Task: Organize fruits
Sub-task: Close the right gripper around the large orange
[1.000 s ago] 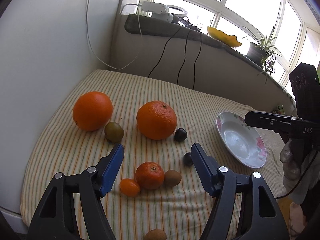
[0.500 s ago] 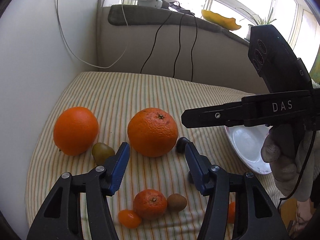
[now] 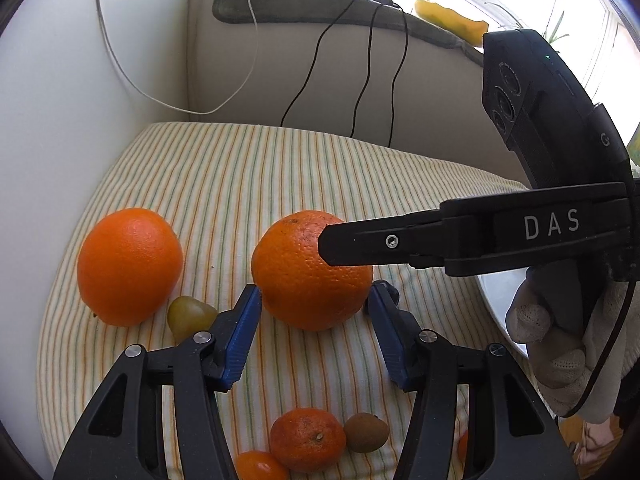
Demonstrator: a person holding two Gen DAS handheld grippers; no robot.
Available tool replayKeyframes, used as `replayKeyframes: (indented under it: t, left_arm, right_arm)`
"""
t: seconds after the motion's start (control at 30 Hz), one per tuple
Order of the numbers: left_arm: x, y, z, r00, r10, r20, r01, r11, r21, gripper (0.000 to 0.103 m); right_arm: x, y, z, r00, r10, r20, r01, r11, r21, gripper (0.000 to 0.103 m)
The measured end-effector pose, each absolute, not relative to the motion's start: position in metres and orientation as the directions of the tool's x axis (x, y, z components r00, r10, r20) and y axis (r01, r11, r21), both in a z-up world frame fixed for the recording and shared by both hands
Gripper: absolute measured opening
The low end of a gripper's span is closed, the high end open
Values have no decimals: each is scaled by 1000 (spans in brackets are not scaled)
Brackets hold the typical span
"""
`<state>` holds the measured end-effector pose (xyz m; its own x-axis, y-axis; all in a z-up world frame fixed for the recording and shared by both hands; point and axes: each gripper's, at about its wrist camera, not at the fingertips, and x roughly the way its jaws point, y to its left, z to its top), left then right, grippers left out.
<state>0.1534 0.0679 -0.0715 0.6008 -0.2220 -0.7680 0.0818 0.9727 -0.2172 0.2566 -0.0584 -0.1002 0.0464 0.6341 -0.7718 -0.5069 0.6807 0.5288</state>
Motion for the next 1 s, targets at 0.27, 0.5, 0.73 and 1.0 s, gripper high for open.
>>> replayKeyframes:
  t: [0.27, 0.5, 0.73, 1.0]
  left_arm:
    - [161, 67, -76, 592, -214, -777, 74, 974, -212, 55]
    - [173, 60, -75, 596, -206, -776, 74, 977, -202, 53]
    - [168, 56, -73, 609, -193, -769, 66, 979, -193, 48]
    - [166, 51, -70, 611, -158, -775, 82, 987, -137, 44]
  right_arm:
    - [257, -54, -109, 16, 648, -762, -488, 670, 559, 70]
    - [256, -53, -109, 6, 661, -751, -482, 660, 577, 62]
    - [249, -58, -99, 18, 660, -751, -493, 659, 568, 61]
    - [244, -59, -91, 31, 652, -758, -525, 656, 543, 61]
